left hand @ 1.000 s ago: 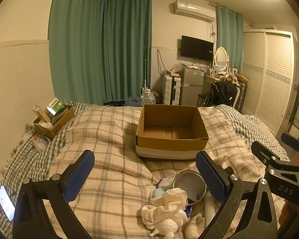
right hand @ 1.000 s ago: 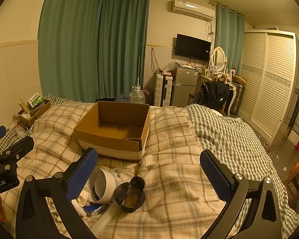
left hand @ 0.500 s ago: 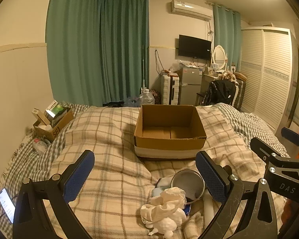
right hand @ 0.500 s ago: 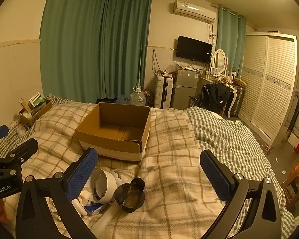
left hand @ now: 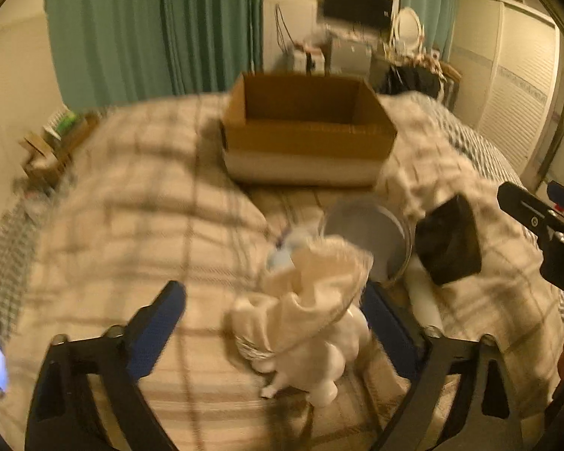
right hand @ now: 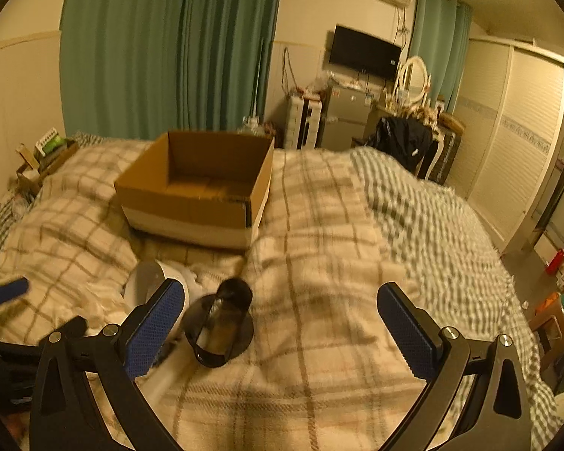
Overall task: Organize objects
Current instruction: 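Grasp the white lace cloth with the left tool while the right tool grasps the dark cup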
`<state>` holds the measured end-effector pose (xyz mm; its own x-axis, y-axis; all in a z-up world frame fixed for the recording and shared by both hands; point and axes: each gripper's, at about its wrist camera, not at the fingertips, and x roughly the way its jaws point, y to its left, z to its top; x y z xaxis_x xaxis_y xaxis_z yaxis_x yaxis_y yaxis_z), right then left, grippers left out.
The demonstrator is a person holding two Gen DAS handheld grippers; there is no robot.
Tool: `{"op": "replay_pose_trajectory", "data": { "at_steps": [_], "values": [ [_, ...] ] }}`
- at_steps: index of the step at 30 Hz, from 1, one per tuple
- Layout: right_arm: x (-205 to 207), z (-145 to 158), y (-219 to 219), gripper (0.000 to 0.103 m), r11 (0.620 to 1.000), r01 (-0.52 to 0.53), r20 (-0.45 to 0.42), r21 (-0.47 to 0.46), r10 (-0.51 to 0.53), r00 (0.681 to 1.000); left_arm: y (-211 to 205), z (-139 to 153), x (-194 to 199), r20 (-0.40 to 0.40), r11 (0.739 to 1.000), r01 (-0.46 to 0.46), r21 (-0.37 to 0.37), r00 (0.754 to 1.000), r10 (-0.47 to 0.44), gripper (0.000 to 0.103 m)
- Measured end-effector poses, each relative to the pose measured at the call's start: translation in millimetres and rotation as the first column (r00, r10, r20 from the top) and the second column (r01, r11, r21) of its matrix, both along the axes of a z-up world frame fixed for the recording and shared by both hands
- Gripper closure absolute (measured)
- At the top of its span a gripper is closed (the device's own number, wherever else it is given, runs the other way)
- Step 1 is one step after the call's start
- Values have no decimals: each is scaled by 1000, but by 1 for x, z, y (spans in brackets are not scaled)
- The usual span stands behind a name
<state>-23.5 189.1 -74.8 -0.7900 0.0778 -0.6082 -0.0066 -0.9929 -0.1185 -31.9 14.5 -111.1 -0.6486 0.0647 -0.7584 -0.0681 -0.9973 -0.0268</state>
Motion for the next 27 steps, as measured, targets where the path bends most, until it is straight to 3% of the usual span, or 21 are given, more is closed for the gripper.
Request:
{"op": "replay_pose_trajectory", "data": {
  "at_steps": [3, 4, 5, 7, 12, 13, 15, 19, 27],
  "values": [
    [-7, -13, -1, 0, 1000, -16, 44, -14, 17, 999, -1, -10, -5, 31, 998, 20, 58, 999, -22, 28],
    [-10, -17, -3, 0, 1000, -22, 60, -16, 23, 998, -2, -12, -6, 36, 995, 32, 90, 999, -35, 40],
    [-13, -22, -4, 0, 999, -30, 77, -19, 31, 997, -3, -13, -7, 36, 993, 42, 112, 998, -47, 60],
    [-18, -30, -7, 1, 999, -47, 104, -25, 50, 993, -3, -14, -6, 42, 990, 50, 132, 998, -56, 81],
    [-30, -51, -13, 17, 996, -81, 182, -35, 86, 980, -6, -5, 0, 20, 986, 55, 160, 998, -59, 89],
    [-32, -54, -13, 24, 996, -85, 195, -40, 91, 977, -7, -2, 1, 11, 985, 54, 163, 998, -57, 95],
    [-35, -59, -14, 32, 994, -96, 218, -55, 106, 970, -9, 5, 3, -9, 985, 52, 167, 999, -51, 95],
    [-30, -56, -19, 64, 989, -134, 210, -61, 144, 967, -14, 18, 8, -40, 983, 51, 175, 998, -45, 96],
    [-14, -32, -21, 72, 991, -129, 131, -24, 131, 983, -25, 46, 15, -101, 984, 39, 173, 995, -22, 96]
  ]
}}
